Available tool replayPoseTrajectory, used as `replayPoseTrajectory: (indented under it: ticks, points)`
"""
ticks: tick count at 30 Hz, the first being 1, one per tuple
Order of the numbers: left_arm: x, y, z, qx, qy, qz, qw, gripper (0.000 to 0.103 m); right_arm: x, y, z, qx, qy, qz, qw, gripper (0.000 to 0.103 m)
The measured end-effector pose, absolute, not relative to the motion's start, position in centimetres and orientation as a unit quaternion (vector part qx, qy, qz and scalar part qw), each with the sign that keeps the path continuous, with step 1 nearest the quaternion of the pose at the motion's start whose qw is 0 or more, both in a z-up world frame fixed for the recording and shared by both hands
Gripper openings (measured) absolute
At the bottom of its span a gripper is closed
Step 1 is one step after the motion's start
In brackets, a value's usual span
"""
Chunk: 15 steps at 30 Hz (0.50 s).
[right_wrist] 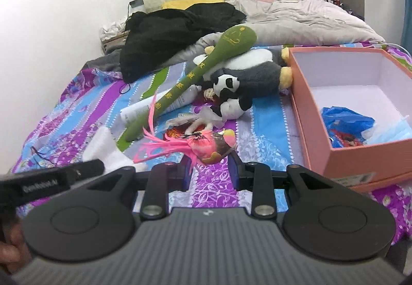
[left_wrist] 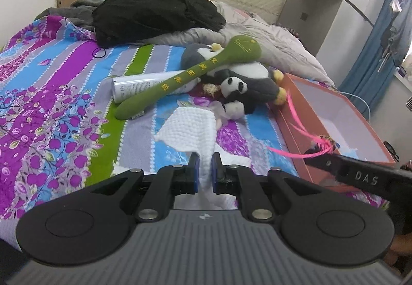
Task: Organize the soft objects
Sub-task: 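Carry the tissue and doll over the pink box and lower them inside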
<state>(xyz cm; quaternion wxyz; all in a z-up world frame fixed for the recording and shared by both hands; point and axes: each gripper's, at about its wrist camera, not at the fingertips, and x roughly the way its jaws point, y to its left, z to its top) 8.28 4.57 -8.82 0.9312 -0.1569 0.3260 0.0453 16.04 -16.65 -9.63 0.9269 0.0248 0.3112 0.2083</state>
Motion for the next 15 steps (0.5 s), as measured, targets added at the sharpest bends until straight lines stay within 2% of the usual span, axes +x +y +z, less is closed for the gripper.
replayPoseTrajectory:
  ticks: [15]
  points:
    - [6.7, -0.3, -4.8, -0.142, 0.302, -0.005, 0.943, 0.012, 12.2, -20.9, -5.6, 0.024, 0.280, 0.193, 0.940, 0.032]
